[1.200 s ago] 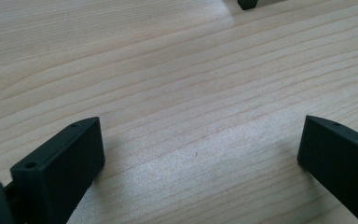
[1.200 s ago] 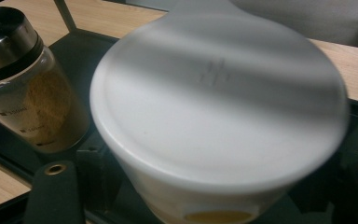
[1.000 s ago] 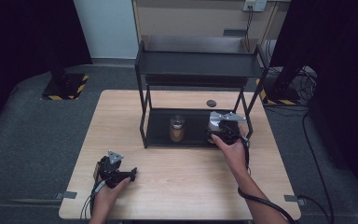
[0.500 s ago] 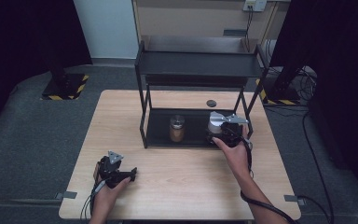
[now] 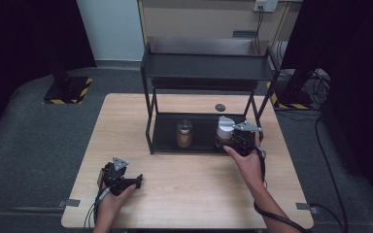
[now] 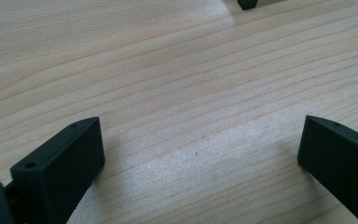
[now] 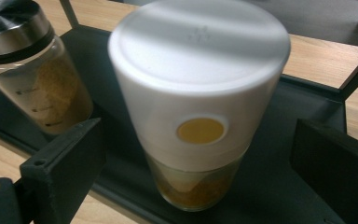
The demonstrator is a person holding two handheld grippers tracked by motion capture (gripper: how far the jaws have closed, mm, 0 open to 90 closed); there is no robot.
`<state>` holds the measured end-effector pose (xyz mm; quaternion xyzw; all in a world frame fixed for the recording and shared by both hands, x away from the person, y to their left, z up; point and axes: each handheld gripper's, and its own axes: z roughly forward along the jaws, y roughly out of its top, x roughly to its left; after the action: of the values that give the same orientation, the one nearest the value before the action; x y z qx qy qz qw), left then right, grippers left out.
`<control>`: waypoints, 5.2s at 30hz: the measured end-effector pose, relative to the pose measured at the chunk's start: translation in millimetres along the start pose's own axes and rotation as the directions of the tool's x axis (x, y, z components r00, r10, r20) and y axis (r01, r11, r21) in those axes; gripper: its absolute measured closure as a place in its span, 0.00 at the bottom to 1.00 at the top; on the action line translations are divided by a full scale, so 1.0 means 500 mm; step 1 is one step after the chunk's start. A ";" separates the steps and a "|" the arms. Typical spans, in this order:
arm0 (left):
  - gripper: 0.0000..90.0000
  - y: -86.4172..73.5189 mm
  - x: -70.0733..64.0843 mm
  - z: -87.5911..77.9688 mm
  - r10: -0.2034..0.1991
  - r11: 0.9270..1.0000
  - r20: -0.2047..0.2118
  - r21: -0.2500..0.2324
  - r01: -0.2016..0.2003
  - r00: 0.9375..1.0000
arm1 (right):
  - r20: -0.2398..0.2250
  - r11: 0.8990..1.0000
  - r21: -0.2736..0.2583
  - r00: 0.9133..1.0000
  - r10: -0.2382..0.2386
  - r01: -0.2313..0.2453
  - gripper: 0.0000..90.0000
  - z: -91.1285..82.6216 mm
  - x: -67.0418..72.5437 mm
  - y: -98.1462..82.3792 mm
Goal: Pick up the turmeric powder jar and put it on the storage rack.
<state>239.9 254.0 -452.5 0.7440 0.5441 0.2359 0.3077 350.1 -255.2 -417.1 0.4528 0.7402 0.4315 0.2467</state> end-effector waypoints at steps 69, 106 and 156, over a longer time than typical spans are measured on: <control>0.00 0.000 0.000 0.000 0.000 1.000 0.000 0.001 0.000 1.000 | -0.081 0.992 0.054 0.991 -0.108 0.112 0.09 -0.115 0.016 -0.110; 0.00 0.001 0.001 0.001 0.001 1.000 0.002 0.000 -0.001 1.000 | -0.038 0.989 0.138 0.998 -0.049 0.054 0.06 -0.137 -0.053 -0.155; 0.00 0.002 0.001 0.001 0.002 1.000 0.002 0.002 -0.002 1.000 | 0.004 0.975 0.219 1.000 -0.019 0.018 0.03 -0.120 -0.065 -0.170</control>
<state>240.9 254.3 -452.2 0.7451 0.5432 0.2349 0.3076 281.0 -327.3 -460.7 0.4717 0.7867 0.3434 0.2017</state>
